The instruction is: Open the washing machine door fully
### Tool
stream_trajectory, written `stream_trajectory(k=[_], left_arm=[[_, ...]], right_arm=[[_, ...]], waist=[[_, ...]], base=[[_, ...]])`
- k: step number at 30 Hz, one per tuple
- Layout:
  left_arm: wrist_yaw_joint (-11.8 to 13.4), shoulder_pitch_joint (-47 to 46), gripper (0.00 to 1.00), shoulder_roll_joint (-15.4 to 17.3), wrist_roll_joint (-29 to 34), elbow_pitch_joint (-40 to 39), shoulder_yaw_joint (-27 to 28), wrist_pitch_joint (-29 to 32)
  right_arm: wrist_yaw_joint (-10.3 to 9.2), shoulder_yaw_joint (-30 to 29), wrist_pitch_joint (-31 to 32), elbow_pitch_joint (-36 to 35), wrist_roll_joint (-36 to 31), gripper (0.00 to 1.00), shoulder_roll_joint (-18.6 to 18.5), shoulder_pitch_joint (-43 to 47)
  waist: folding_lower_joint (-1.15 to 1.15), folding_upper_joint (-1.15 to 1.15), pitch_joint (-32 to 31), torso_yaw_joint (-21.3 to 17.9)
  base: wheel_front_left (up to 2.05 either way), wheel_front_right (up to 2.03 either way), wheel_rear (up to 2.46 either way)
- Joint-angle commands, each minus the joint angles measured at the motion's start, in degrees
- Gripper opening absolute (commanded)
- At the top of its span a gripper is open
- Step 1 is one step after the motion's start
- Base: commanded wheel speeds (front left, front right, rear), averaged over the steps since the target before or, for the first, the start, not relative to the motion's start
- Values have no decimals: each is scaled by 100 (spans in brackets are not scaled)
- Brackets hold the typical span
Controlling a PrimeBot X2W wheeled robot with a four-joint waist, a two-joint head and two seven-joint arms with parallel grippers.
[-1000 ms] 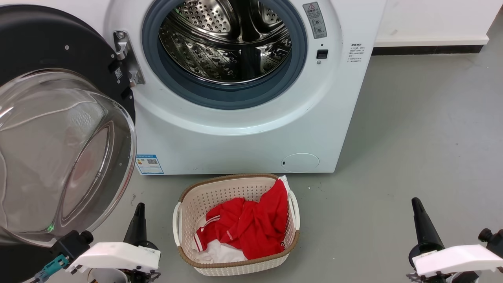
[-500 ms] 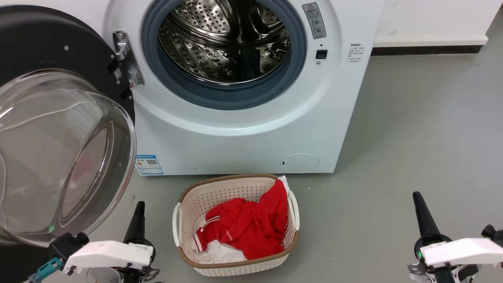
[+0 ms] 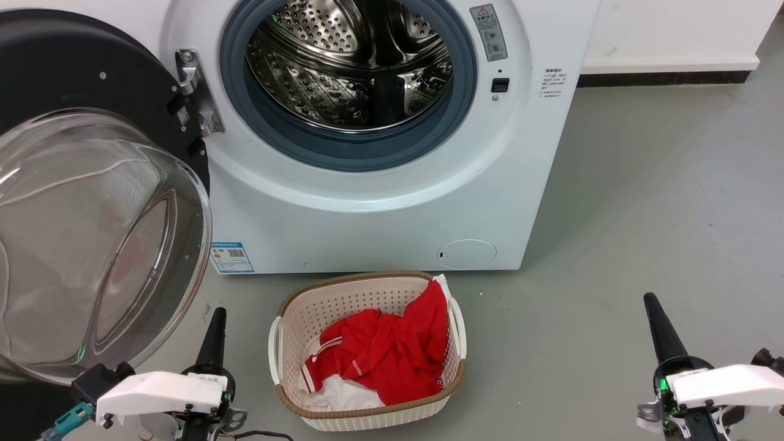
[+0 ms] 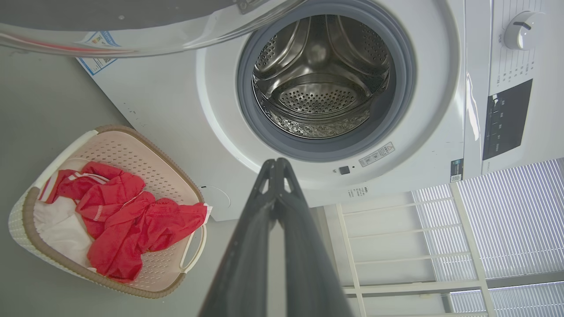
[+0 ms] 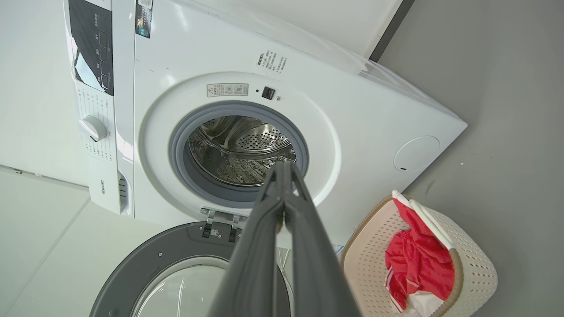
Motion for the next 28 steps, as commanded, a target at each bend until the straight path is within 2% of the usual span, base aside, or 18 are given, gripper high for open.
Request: stream_trajectory(k=[1, 28], left_arm=[[-54, -133, 0, 2, -155, -16, 36, 47], [-254, -235, 0, -68, -1533, 61, 237, 405]], right_arm=[[1, -22, 35, -3, 173, 0, -31, -110], [0, -147, 366, 191, 1576, 0, 0, -324]], waist=[[-1, 0, -1, -1], [-1, 0, -16, -21]], base=[[0, 0, 0], [0, 0, 0]])
